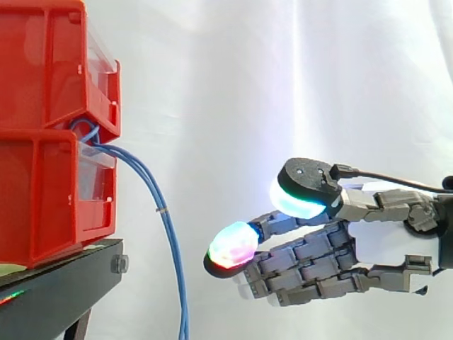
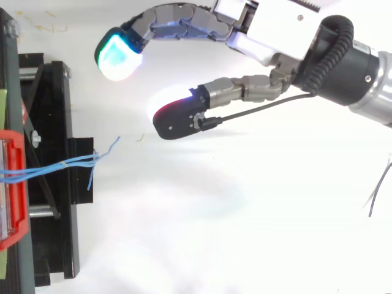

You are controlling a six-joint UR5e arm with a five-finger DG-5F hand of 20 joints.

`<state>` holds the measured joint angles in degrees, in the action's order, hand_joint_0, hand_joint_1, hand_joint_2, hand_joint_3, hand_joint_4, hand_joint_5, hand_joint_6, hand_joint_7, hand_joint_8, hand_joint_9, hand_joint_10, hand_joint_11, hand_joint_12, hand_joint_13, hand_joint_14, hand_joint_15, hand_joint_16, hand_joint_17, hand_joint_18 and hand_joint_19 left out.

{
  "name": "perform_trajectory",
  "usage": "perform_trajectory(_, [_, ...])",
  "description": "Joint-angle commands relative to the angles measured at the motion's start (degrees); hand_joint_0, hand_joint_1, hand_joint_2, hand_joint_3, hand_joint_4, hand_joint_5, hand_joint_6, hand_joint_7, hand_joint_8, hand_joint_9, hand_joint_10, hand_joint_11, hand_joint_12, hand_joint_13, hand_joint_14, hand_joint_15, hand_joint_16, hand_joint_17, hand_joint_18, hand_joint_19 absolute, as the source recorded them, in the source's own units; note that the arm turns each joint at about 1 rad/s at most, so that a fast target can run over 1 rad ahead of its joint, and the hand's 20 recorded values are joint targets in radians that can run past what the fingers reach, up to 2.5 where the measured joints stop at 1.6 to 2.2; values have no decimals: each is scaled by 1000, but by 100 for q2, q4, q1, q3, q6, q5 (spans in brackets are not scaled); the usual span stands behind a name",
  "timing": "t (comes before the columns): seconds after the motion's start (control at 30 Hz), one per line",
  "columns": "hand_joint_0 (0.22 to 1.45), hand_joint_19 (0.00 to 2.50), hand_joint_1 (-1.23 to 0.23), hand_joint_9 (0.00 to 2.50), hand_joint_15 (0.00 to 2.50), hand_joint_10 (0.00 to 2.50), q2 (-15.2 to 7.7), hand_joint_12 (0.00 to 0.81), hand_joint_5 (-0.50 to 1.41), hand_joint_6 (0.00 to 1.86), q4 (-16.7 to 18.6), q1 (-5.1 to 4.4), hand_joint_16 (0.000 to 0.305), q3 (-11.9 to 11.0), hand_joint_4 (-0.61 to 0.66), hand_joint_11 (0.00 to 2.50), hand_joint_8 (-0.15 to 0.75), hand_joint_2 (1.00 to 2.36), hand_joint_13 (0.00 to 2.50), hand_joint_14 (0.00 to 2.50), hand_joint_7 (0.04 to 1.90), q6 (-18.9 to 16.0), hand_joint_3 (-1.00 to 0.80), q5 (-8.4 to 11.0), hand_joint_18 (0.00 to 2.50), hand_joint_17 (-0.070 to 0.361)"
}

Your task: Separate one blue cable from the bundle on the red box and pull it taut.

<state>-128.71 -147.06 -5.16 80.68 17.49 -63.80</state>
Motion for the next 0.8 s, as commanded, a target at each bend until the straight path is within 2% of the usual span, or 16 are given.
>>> perform_trajectory(0.0, [491,0,-664,407,0,0,-102,354,-166,502,265,-11,42,0,303,0,299,1000,275,0,762,167,-500,175,48,94])
perform_trajectory(0.13, [491,0,-663,413,0,0,-278,354,-163,502,397,-20,42,0,311,0,301,1000,280,0,770,149,-500,210,52,94])
perform_trajectory(0.23, [493,0,-662,416,0,0,-427,353,-159,502,757,-37,42,0,319,0,301,1000,280,0,776,79,-500,201,53,93])
perform_trajectory(0.3, [495,0,-662,419,0,0,-445,352,-157,502,845,-37,41,0,324,0,303,1000,280,0,779,105,-500,201,54,93])
perform_trajectory(0.67, [497,0,-660,423,0,0,-453,349,-150,502,933,-143,41,0,337,0,302,1000,283,0,792,255,-500,219,53,93])
perform_trajectory(0.77, [498,0,-659,426,0,0,-550,349,-148,502,977,-178,41,0,337,0,303,1000,285,0,796,220,-500,193,53,92])
